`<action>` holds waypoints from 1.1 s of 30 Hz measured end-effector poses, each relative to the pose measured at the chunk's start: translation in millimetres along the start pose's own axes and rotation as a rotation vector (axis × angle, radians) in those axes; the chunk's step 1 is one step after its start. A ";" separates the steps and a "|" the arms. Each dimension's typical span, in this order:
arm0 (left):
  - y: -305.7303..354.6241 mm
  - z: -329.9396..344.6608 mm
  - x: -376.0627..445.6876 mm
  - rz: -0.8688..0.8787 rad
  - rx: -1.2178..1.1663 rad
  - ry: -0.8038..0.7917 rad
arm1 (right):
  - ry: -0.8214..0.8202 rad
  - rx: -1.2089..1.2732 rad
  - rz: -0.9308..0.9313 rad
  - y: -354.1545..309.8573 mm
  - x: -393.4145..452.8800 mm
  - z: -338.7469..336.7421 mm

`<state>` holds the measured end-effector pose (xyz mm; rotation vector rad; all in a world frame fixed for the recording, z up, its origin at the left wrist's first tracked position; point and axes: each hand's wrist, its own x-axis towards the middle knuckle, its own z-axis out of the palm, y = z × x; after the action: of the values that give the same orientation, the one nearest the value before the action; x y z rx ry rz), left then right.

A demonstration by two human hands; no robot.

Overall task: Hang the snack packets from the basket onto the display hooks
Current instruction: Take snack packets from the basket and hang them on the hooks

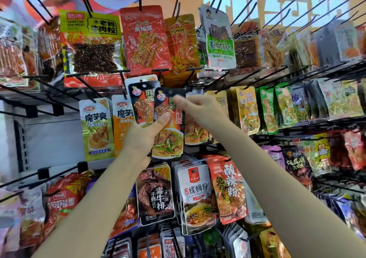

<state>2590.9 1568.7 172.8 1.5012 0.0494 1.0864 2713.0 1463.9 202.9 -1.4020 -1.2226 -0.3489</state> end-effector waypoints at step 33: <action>-14.3 -5.4 7.6 0.041 0.050 -0.030 | 0.059 0.148 -0.054 1.0 -0.8 7.3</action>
<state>2599.4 1581.2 165.0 1.5686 0.0255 1.1025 2710.3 1470.0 199.7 -1.2256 -1.2151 -0.3278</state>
